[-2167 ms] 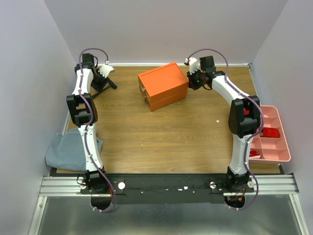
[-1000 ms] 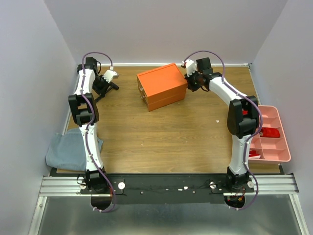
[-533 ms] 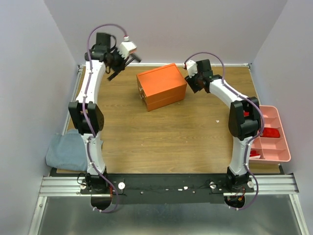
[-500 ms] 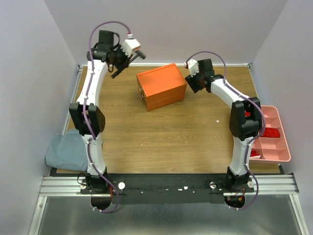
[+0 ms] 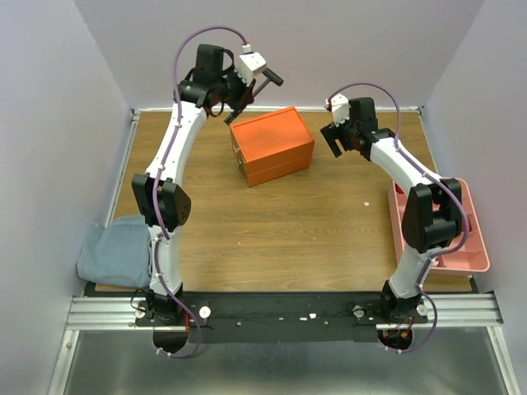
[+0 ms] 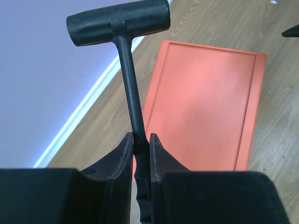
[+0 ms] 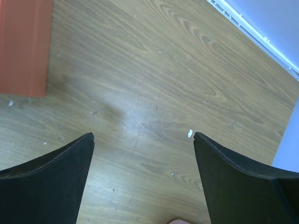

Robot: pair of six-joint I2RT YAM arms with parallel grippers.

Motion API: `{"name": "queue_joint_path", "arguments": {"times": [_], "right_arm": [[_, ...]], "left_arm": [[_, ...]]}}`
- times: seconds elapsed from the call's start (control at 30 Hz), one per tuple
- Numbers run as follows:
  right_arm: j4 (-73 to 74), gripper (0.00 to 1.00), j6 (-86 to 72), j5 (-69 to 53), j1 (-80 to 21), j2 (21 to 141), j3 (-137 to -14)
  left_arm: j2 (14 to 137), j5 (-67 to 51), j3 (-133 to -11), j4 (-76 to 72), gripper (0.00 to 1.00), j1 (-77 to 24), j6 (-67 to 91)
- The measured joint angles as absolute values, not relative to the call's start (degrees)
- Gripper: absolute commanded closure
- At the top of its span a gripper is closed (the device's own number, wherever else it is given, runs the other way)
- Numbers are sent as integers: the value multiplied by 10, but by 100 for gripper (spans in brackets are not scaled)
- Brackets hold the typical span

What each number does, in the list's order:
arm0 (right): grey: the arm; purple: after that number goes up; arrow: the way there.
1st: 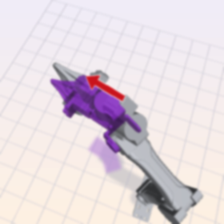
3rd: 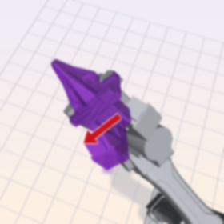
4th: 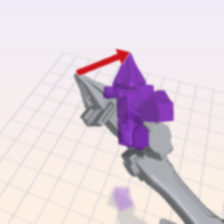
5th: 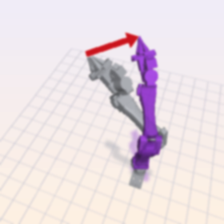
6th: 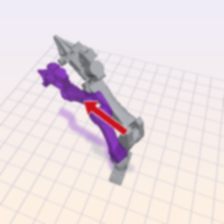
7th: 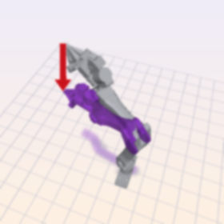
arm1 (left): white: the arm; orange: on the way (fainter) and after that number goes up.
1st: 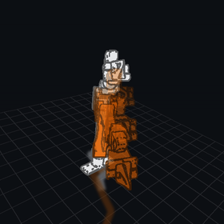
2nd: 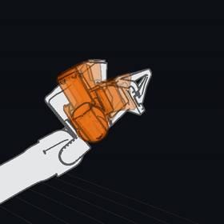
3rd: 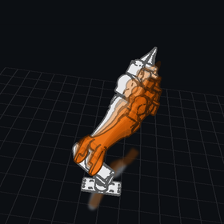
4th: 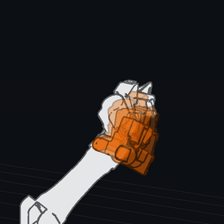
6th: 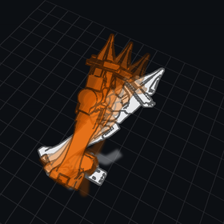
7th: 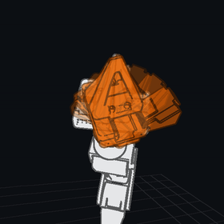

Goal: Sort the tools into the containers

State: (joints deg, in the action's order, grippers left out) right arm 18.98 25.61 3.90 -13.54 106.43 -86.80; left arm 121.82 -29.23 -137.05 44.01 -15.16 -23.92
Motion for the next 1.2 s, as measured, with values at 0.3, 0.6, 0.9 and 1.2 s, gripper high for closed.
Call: {"name": "queue_joint_path", "arguments": {"times": [0.3, 0.6, 0.9, 1.2], "right_arm": [[188, 6, 252, 32, -135, 995, -801], [180, 6, 256, 32, -134, 976, -763], [180, 6, 256, 30, -134, 974, -758], [178, 6, 260, 26, -134, 963, -747]], "left_arm": [[1285, -292, -1359, 416, 100, -205, -209], [1292, -291, -1319, 395, 100, -214, -191], [1299, -281, -1283, 382, 100, -216, -160], [1306, -276, -1290, 379, 100, -224, -208]]}}
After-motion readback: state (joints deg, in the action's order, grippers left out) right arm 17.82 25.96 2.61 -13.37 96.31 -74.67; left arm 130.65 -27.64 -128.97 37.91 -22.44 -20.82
